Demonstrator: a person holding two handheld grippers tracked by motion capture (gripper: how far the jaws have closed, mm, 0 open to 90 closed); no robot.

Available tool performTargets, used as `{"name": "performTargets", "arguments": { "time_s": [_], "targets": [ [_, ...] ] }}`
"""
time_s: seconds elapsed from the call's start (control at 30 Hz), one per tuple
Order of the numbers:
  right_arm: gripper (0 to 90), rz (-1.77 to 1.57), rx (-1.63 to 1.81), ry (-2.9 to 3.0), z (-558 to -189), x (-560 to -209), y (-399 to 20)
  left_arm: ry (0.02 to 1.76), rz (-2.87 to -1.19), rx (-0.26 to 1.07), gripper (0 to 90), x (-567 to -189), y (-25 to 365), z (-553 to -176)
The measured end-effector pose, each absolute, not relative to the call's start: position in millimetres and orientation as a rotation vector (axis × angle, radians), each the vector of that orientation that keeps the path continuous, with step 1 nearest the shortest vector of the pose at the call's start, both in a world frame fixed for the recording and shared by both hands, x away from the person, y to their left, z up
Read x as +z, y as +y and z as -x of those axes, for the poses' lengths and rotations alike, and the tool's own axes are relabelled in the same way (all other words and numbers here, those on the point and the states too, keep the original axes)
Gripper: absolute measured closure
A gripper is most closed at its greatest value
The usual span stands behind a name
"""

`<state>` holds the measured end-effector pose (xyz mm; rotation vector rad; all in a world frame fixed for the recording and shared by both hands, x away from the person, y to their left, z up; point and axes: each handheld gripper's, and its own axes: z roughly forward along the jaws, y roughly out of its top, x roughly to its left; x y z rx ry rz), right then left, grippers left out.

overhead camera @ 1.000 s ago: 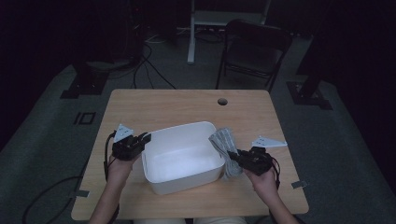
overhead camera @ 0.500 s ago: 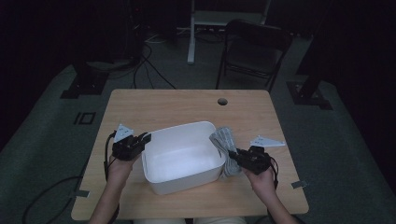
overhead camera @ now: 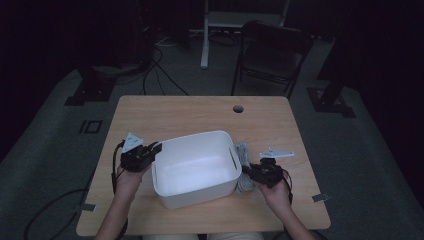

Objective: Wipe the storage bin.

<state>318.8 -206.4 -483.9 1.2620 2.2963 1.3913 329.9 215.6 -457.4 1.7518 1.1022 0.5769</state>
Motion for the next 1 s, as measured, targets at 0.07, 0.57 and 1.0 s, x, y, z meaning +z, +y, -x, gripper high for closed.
{"name": "performTargets", "arguments": {
  "time_s": [0.07, 0.57, 1.0],
  "targets": [
    [76.2, -1.262, 1.415, 2.299, -321.6, -479.9, -210.3, 1.1, -1.753, 0.576, 78.7, -457.4, 215.9, -330.0],
    [76.8, -1.282, 1.398, 2.312, -346.2, -480.7, -197.8, 1.11, -1.752, 0.592, 78.7, -457.4, 213.6, -330.4],
    [76.9, -1.264, 1.505, 2.254, -362.4, -456.3, -199.9, 1.104, -1.755, 0.579, 78.6, -457.4, 214.9, -331.3]
  ]
}}
